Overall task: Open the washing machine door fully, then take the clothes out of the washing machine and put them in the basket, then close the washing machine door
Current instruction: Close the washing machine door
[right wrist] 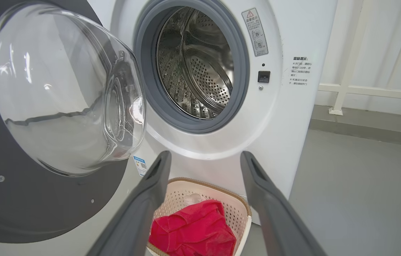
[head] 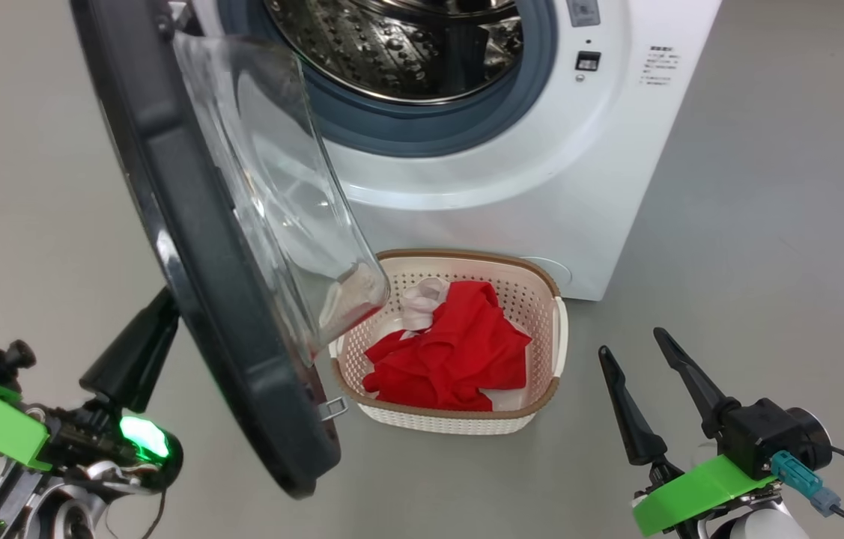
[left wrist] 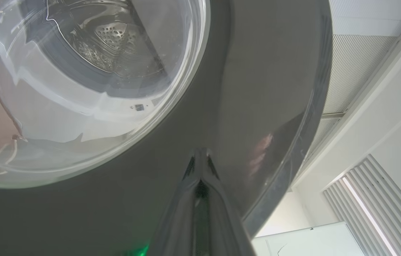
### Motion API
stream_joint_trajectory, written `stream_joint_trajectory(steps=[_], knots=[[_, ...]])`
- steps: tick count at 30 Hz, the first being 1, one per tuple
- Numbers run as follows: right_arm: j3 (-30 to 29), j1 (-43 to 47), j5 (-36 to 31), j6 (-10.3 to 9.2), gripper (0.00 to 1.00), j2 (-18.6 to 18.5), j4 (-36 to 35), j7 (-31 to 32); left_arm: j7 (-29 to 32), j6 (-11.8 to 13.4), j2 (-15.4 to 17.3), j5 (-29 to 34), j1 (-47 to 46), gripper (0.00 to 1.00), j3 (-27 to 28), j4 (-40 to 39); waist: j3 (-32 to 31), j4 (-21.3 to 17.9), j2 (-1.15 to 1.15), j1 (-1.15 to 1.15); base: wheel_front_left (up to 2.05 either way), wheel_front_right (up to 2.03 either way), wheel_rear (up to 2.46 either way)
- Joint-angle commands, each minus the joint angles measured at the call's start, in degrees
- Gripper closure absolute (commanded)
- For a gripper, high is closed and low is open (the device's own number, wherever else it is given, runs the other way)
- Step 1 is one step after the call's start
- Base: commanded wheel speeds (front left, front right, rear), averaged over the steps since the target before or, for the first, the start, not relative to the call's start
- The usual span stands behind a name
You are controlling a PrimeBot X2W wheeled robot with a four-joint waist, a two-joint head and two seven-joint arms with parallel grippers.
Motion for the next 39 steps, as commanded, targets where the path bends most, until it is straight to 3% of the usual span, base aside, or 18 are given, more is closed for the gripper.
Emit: stream_joint_trajectory(steps=[1,13,39], knots=[[1.2,-2.4,0.8,0.28,0.00,-0.2,-1.5,-0.4,-0.2,0.1,1.0,-0.8,-0.2,1.00,0.6,-2.4,0.4,-1.0,0.00,0.00,0.00,0.00,0.00],[1.1,-2.9,1.5,0.28,0.00,-0.2,-1.4,-0.4,-2.0,0.2,1.0,-1.1,-0.5,1.00,-2.1,-2.7,1.2,-3.8,0.00,0.00,0.00,0.00,0.00],[1.7,-3.3,2.4,0.28,0.00,-0.2,-1.2,-0.4,-8.9,-3.3,1.0,-3.0,-4.9,1.00,-7.4,0.7,2.4,-10.5,0.00,0.00,0.00,0.00,0.00]])
